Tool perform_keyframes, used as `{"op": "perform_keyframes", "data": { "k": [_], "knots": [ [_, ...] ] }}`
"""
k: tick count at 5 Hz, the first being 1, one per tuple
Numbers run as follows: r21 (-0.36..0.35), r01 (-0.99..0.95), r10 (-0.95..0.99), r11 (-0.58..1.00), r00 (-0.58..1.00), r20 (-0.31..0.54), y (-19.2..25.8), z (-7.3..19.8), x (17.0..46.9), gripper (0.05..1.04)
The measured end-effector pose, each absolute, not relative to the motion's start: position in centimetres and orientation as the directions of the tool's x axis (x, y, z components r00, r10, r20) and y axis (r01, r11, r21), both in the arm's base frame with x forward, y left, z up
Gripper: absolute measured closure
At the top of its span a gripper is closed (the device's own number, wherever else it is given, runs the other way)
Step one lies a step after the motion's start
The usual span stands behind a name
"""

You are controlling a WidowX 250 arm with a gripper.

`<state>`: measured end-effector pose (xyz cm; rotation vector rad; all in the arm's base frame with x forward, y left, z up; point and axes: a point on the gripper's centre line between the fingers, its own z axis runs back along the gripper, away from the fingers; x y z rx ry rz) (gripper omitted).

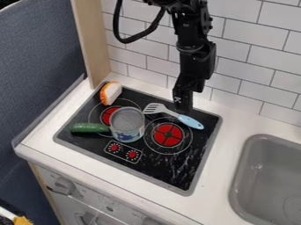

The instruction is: Move the grey can to the right side of the stove

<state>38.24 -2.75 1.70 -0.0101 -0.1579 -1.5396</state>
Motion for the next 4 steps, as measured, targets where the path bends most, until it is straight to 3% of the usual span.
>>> {"op": "perform_keyframes", "data": {
  "k": [2, 3, 4],
  "knots": [
    [0.034, 0.999, -0.994, 0.037, 0.033, 0.101, -1.5, -0.5, 36.4, 0.084],
    [0.072, 0.997, -0.999, 0.004, 0.000, 0.050, 0.4, 1.0, 36.0, 0.084],
    [0.027, 0.990, -0.990, -0.137, -0.138, 0.038, 2.3, 1.1, 35.1, 0.084]
  ]
}}
